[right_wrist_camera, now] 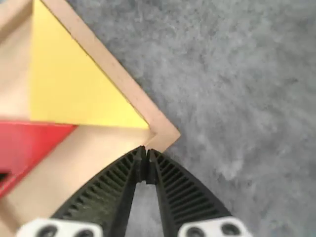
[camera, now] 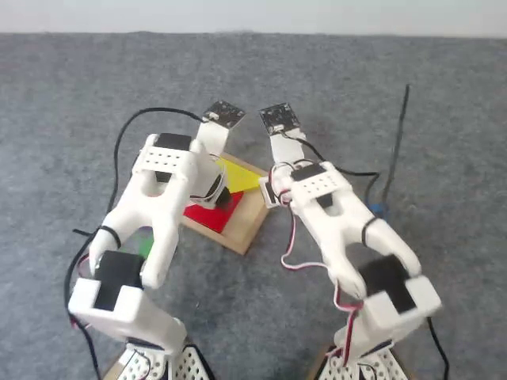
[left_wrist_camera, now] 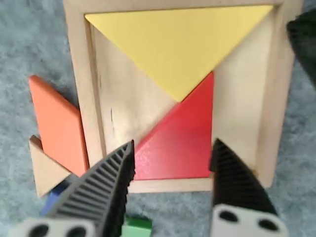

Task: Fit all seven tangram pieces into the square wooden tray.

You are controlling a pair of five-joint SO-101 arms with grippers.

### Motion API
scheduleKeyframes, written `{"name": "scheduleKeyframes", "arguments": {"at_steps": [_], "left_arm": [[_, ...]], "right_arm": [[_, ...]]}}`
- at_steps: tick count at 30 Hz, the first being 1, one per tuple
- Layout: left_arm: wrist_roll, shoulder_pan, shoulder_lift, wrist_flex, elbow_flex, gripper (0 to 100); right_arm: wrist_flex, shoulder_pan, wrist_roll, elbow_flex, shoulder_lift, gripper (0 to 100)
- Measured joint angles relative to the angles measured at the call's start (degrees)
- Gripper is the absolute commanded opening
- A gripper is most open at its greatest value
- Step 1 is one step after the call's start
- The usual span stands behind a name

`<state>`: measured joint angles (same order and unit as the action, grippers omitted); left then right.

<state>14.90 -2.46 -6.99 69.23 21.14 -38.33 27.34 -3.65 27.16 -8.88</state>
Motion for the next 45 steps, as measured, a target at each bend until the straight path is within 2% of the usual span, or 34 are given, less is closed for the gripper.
{"name": "scheduleKeyframes", "arguments": {"at_steps": [9, 21, 30, 39, 45], "left_arm": [[0.2, -1.5, -3.8, -2.0, 0.0, 33], [0.2, -1.8, -8.2, -4.3, -0.1, 33], [0.0, -1.8, -8.2, -4.3, -0.1, 33], [0.0, -1.3, -9.7, -4.5, -1.1, 33], [0.0, -1.0, -11.3, -3.6, -3.3, 23]], "right_arm": [[-8.2, -0.4, 0.0, -9.7, -6.2, 0.7], [-13.2, -0.3, 4.1, -9.0, -2.5, 0.7], [-0.7, 2.8, 4.3, 9.3, 12.7, 0.9], [2.1, 4.6, 4.7, 6.4, 4.6, 0.7], [2.2, 4.6, 4.7, 5.0, 3.3, 0.7]]}}
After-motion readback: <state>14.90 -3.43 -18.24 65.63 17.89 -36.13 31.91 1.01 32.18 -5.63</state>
